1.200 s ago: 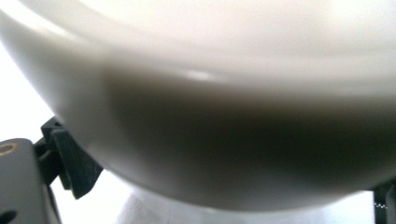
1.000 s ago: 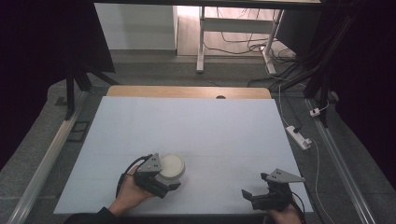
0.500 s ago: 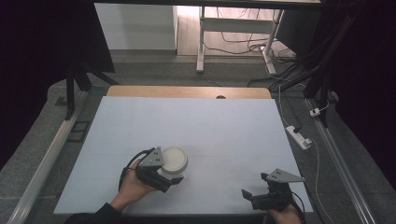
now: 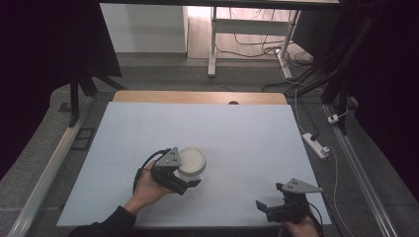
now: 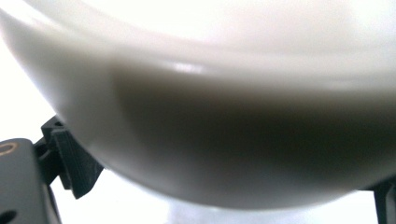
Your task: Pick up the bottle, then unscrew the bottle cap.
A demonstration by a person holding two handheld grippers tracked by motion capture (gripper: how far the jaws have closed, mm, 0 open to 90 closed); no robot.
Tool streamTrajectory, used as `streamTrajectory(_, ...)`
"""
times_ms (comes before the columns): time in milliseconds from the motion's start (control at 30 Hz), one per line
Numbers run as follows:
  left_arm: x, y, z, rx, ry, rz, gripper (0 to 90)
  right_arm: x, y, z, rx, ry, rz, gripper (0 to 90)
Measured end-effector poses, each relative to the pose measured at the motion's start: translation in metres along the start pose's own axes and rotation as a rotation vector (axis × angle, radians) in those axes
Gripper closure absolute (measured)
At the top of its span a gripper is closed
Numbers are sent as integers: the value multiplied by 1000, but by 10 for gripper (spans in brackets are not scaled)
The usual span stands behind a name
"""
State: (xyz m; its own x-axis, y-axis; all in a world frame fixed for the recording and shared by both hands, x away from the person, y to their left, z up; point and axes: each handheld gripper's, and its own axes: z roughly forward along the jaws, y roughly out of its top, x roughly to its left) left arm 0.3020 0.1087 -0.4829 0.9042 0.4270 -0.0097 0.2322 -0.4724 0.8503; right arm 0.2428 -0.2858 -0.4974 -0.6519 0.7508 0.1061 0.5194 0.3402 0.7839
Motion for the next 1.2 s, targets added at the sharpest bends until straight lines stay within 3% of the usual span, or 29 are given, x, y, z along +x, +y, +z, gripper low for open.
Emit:
streamTrajectory(433, 13, 12, 13, -3, 9, -4, 76, -1, 0, 0, 2, 3, 1, 0)
streamTrajectory(1200, 10, 14, 13, 2, -11, 6, 77, 2, 1, -1, -15, 3, -24, 0)
